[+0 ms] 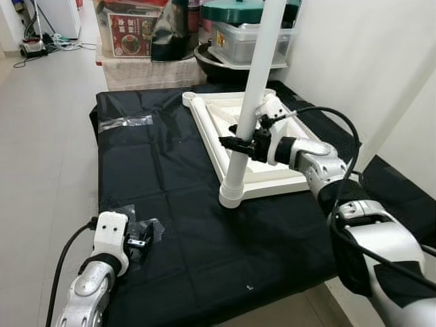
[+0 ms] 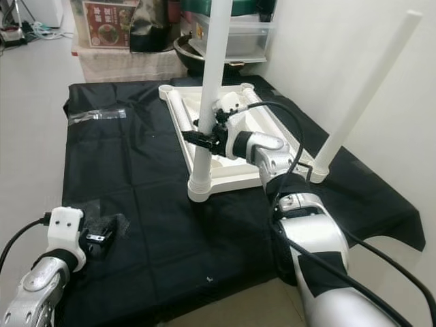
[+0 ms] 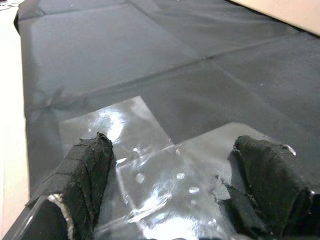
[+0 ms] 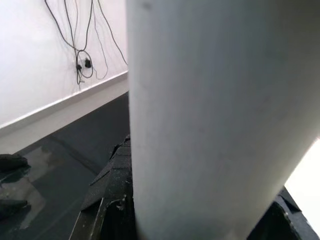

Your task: Building children table

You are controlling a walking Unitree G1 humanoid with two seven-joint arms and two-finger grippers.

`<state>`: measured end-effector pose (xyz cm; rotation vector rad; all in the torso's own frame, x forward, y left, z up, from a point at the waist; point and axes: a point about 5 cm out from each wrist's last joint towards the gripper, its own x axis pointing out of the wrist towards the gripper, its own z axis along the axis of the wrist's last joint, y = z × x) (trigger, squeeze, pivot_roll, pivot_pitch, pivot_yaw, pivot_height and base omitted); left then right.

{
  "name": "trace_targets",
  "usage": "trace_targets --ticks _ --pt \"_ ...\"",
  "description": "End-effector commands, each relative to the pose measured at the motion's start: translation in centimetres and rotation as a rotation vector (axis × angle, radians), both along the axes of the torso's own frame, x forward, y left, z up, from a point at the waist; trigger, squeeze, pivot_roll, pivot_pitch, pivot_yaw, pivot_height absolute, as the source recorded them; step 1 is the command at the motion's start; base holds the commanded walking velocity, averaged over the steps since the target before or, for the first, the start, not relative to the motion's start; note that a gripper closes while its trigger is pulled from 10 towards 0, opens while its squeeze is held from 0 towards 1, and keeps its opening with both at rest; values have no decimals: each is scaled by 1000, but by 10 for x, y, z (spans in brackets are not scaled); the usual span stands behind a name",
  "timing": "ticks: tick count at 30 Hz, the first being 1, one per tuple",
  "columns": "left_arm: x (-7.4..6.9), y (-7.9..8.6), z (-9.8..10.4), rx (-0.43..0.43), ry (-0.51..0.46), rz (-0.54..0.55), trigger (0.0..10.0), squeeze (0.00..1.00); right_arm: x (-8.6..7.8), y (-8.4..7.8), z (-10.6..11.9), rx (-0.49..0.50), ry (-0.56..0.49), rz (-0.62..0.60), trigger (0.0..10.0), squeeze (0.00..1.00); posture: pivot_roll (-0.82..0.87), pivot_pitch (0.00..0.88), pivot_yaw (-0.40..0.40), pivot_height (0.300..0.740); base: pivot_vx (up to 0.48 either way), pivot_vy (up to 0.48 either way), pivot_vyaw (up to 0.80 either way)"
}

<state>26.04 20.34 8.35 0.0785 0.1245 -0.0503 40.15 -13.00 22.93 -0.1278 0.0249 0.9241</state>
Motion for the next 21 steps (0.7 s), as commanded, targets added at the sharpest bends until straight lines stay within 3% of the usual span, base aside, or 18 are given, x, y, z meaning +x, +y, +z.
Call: trace_targets --ticks 1,4,6,7,8,9,11,12,13,14,15,17,19,21 --pt "-2 -2 -3 2 8 -4 10000 0 -1 5 -8 -58 6 20 0 0 92 0 -138 740 0 0 0" --pt "-2 -3 -3 1 8 -5 10000 0 2 3 -10 -49 0 -74 0 0 90 0 -139 740 0 0 0" --pt "-2 -4 -3 -3 7 -8 10000 0 14 -13 -22 -19 35 -563 0 0 89 0 -138 740 0 0 0" --pt "-2 -5 -3 -4 6 -8 10000 0 16 -21 -27 -2 60 -747 0 0 87 0 -137 740 0 0 0" --pt "-2 -5 -3 -4 6 -8 10000 0 16 -21 -27 -2 60 -747 0 0 87 0 -137 740 0 0 0" --pt "-2 -5 -3 -6 7 -8 10000 0 14 -26 -35 45 103 -886 0 0 85 0 -128 740 0 0 0" --pt "-2 -6 -3 -8 8 -8 10000 0 12 -27 -41 78 133 -948 0 0 85 0 -128 740 0 0 0" --pt "-3 -7 -4 -8 12 -12 10000 0 6 -16 -55 98 166 -954 0 0 76 0 -112 740 0 0 0" --pt "-3 -7 -4 -8 12 -12 10000 0 6 -16 -55 98 166 -954 0 0 76 0 -112 740 0 0 0" --pt "-4 -6 -4 -9 16 -13 10000 0 -4 -1 -65 116 179 -939 0 0 67 0 -99 740 0 0 0" --pt "-4 -6 -4 -9 16 -13 10000 0 -4 -1 -65 116 179 -939 0 0 67 0 -99 740 0 0 0" --pt "-3 -6 -2 -9 15 -18 10000 0 -24 28 -70 147 183 -862 0 0 68 0 -98 740 0 0 0" --pt "0 -5 0 -8 9 -24 10000 0 -32 45 -62 160 179 -759 0 0 55 0 -90 740 0 0 0" --pt "0 -5 0 -8 9 -24 10000 0 -32 45 -62 160 179 -759 0 0 55 0 -90 740 0 0 0"
